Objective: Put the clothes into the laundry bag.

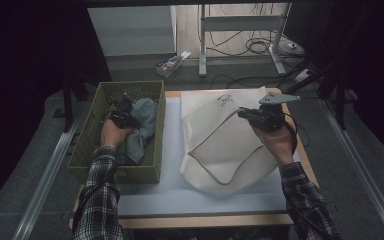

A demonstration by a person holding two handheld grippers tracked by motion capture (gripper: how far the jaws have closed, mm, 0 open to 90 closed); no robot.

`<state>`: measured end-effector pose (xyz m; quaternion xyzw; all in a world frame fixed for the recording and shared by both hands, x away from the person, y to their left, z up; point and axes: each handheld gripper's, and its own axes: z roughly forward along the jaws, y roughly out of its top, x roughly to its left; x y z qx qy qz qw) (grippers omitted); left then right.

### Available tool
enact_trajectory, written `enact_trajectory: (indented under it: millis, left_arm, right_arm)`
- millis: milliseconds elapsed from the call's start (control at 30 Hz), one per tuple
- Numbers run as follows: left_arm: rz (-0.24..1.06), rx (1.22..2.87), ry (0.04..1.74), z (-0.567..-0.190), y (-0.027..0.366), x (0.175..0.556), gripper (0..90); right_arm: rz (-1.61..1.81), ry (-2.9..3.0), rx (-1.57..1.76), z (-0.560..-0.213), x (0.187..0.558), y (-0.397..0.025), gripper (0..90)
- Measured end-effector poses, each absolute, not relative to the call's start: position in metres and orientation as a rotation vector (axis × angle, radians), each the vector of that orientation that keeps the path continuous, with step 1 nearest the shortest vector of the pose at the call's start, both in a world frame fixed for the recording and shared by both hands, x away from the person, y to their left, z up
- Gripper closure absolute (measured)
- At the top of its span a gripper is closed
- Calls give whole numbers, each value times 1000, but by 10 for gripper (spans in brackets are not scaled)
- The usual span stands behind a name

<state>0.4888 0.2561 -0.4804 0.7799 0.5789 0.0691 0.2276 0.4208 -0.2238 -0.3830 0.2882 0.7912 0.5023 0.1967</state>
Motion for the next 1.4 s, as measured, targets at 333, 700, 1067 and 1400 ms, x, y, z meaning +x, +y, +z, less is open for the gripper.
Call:
enact_trajectory:
  millis: [333,700,1067,1400]
  left_arm:
    - [214,2028,1554,-467,277,474,722]
    - [291,1907,1451,-444,290,454,721]
    - [385,1818,1371,-424,293,432,722]
    - [441,1730,1299,-410,295,412,721]
  right_arm:
    - [1409,2215,808,-383,421,-223,848]
    - [1414,2208,812,-383,421,-224,849]
    - [1416,2204,813,-383,421,-225,849]
    - [1419,2204,815,-382,421,-225,849]
